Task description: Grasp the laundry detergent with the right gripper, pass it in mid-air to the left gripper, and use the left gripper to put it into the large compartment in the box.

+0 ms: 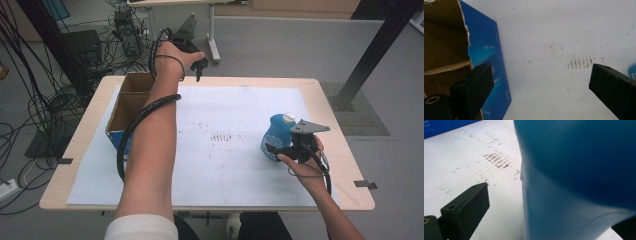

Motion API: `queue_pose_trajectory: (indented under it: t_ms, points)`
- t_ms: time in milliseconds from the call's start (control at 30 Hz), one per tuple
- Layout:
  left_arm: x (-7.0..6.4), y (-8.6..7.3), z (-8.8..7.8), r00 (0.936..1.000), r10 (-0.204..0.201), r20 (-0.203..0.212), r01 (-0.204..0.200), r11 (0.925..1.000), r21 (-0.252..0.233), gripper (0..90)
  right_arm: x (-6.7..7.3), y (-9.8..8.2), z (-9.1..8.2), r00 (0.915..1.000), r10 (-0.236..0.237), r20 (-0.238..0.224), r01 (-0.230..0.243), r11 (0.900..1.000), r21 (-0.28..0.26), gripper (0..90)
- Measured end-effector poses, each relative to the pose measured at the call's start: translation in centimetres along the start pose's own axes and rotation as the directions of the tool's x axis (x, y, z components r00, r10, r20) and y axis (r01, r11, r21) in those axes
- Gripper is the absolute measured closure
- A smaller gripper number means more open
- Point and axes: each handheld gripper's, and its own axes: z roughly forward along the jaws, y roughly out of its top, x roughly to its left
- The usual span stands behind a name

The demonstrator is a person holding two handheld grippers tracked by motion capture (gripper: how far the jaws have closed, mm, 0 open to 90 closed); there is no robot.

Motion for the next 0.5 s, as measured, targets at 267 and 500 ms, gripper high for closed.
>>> queue_pose_trajectory:
  t_ms: [267,500]
  points:
    - [-0.02,0.04,-0.12,1.0,-0.001,0.0,0.001,1.0,-0.003,6.2,0.08,0.04,0.07,1.0,-0.001,0.0,0.001,1.0,-0.001,1.7]
    - [0.04,0.07,-0.13,1.0,-0.001,-0.001,0.001,1.0,-0.003,6.2,0.03,0.06,0.07,1.0,-0.001,0.001,0.001,1.0,-0.002,1.7]
